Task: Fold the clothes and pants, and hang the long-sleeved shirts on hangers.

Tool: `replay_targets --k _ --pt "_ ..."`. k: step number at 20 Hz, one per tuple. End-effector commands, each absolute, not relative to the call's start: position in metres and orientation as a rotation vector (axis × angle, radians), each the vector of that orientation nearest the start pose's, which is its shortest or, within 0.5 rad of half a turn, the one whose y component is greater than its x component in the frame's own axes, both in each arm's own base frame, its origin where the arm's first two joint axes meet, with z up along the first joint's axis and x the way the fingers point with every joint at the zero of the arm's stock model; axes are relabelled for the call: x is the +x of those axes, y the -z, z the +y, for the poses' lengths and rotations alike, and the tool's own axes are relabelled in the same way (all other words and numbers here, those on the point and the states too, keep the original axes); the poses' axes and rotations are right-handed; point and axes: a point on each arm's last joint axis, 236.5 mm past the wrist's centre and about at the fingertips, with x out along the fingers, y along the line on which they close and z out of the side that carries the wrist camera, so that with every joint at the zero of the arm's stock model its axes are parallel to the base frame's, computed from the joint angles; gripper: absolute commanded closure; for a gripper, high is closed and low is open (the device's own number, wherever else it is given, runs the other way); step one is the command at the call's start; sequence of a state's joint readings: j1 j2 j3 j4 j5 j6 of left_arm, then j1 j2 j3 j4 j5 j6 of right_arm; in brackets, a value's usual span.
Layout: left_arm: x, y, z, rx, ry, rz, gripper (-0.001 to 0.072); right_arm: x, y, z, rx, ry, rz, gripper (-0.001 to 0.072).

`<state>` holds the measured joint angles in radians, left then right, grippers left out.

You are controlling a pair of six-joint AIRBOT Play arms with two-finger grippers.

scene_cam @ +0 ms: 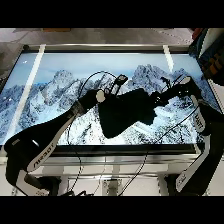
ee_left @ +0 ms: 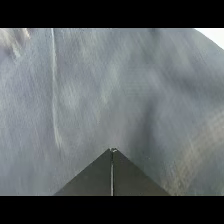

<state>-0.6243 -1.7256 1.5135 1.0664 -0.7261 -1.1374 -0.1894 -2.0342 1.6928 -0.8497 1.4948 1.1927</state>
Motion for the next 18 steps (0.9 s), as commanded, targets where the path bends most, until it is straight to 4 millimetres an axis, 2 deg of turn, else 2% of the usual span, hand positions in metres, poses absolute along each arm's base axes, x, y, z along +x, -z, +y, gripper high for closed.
replay_targets --k 1,2,5,8,11,13,15,18 --pt "0.439 0.007 -0.356 0.260 0.839 0.873 0.0690 0.412 0.069 0.129 0.815 -0.880 1.611 0.0052" --pt "0.447 0.007 -0.340 0.273 0.814 0.882 0.0690 0.404 0.069 0.141 0.826 -0.926 1.612 0.0052" --pt "0.455 0.016 -0.301 0.261 0.768 0.960 0.0690 0.407 0.065 0.156 0.738 -1.020 1.539 0.0052" --pt "0.450 0.024 -0.278 0.252 0.756 1.043 0.0690 0.420 0.053 0.138 0.602 -0.968 1.513 0.0048" --pt "0.443 0.028 -0.273 0.254 0.763 1.081 0.0690 0.429 0.069 0.093 0.405 -0.748 1.557 0.0018" --pt "0.441 0.027 -0.277 0.252 0.771 1.080 0.0690 0.435 0.076 0.086 0.392 -0.689 1.548 0.0018" --pt "0.439 0.027 -0.280 0.253 0.777 1.081 0.0690 0.442 0.085 0.095 0.410 -0.658 1.523 0.0019" --pt "0.439 0.027 -0.281 0.238 0.775 1.084 0.0690 0.438 0.090 0.134 0.472 -0.720 1.501 0.0023"
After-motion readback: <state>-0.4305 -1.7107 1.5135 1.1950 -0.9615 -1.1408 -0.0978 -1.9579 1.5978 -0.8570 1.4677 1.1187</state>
